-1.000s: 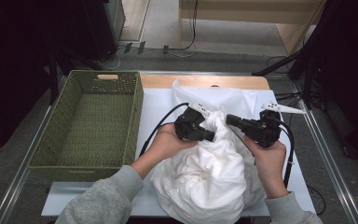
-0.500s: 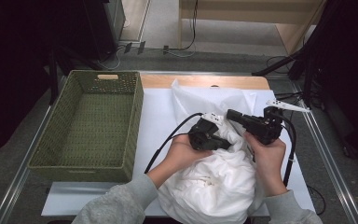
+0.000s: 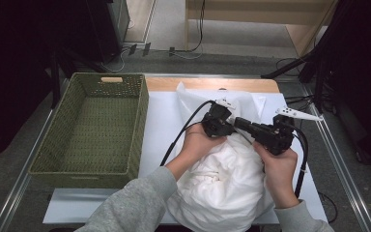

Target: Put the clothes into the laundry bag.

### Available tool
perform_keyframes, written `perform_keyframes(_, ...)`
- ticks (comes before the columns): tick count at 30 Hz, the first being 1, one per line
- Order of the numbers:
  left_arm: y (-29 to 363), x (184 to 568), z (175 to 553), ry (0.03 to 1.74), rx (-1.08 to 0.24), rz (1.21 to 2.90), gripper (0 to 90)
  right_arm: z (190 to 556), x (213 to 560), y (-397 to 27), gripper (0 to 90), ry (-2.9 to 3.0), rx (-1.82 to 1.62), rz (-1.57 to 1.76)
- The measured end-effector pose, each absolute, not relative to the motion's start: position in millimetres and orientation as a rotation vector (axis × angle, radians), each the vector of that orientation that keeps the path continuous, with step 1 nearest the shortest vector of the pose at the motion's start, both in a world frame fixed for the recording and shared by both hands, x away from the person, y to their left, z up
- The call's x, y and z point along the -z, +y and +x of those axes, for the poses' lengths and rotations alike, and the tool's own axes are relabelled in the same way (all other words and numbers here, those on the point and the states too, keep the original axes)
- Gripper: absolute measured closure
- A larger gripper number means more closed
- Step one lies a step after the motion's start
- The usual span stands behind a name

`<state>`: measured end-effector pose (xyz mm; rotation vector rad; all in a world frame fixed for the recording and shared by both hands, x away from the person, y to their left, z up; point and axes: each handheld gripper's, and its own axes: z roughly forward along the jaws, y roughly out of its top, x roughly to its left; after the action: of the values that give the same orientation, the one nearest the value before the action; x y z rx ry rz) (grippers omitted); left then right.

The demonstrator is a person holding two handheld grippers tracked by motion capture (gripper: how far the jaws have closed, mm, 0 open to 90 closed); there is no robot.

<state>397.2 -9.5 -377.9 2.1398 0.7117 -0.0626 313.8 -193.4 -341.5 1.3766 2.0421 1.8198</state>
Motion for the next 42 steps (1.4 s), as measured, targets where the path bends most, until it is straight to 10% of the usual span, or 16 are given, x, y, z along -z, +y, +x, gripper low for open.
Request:
perform_keyframes(19,66.3,327.7,394.4,0.619,0.035,2.21,32.3,317.5,356.4,-197.9,90.0,2.088,-1.732,1.379)
perform_keyframes(22,78.7,329.3,408.1,0.694,0.014,2.245,35.4,317.5,355.7,-198.2,90.0,2.092,-1.733,1.384)
perform_keyframes(30,84.1,354.0,439.5,0.856,-0.007,2.257,86.9,318.4,354.4,-199.2,90.0,2.093,-1.74,1.385)
perform_keyframes(42,26.3,378.8,411.1,0.654,0.071,2.3,90.0,320.3,354.7,-202.0,90.0,2.081,-1.754,1.381)
